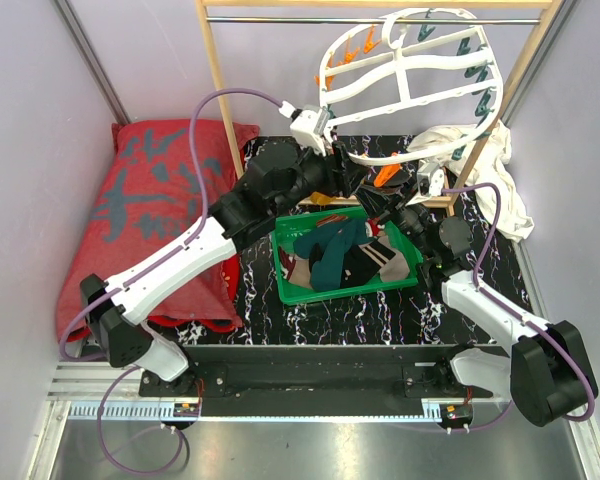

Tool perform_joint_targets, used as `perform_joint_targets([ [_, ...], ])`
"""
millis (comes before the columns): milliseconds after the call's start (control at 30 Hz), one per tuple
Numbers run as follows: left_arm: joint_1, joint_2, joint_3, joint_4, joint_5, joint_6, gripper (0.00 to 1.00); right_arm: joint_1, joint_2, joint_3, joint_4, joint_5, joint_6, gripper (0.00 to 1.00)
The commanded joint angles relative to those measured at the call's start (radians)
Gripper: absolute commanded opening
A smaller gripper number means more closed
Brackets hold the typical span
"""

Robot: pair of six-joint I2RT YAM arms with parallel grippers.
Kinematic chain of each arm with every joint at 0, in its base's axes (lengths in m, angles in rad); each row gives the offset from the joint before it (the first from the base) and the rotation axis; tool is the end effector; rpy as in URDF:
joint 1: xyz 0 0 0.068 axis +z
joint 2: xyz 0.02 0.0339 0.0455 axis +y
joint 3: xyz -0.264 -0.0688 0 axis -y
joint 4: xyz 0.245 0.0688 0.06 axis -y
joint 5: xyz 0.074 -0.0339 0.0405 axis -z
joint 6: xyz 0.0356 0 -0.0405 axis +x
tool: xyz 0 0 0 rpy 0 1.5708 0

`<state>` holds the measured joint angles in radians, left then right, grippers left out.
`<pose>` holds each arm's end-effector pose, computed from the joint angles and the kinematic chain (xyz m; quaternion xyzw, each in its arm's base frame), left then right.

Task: Clip the socks to the hanger
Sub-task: Open the clamp at the hanger.

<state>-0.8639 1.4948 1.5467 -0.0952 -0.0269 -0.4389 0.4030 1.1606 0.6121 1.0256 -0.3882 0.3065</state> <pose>0.2287 -0.2663 0.4446 0.1432 0.7079 -0.4116 0.5559 0.2248 0.1105 0.3282 -0.1892 0.5017 0.3852 0.7511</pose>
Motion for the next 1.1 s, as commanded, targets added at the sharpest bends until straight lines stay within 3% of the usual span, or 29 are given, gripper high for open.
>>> perform_joint_targets([
  [0,-0.018,0.033,0.068,0.008,-0.074,0.069,0.60,-0.003,-0.016,0.037,0.011,-0.026,-0.010,0.00],
  [333,-0.038,0.053,0.095,0.002,-0.145,0.077,0.46,-0.003,-0.006,0.031,0.007,-0.026,-0.018,0.00],
  [600,-0.047,0.064,0.124,0.002,-0.206,0.063,0.41,-0.003,0.001,0.015,-0.007,-0.009,-0.038,0.00],
  [767,-0.053,0.078,0.138,-0.011,-0.209,0.054,0.28,-0.003,-0.007,0.012,-0.028,-0.006,-0.046,0.02],
  [867,-0.055,0.079,0.136,-0.012,-0.215,0.058,0.18,-0.003,-0.019,-0.001,-0.062,0.031,-0.043,0.18],
  [900,-0.055,0.081,0.136,-0.014,-0.215,0.065,0.15,-0.003,-0.028,-0.021,-0.068,0.075,-0.031,0.31],
  [1000,-0.055,0.082,0.133,-0.014,-0.214,0.081,0.08,-0.001,-0.064,-0.060,-0.151,0.178,0.014,0.51],
  [1067,-0.055,0.081,0.128,-0.014,-0.223,0.094,0.00,-0.003,-0.111,-0.078,-0.237,0.227,0.029,0.57],
])
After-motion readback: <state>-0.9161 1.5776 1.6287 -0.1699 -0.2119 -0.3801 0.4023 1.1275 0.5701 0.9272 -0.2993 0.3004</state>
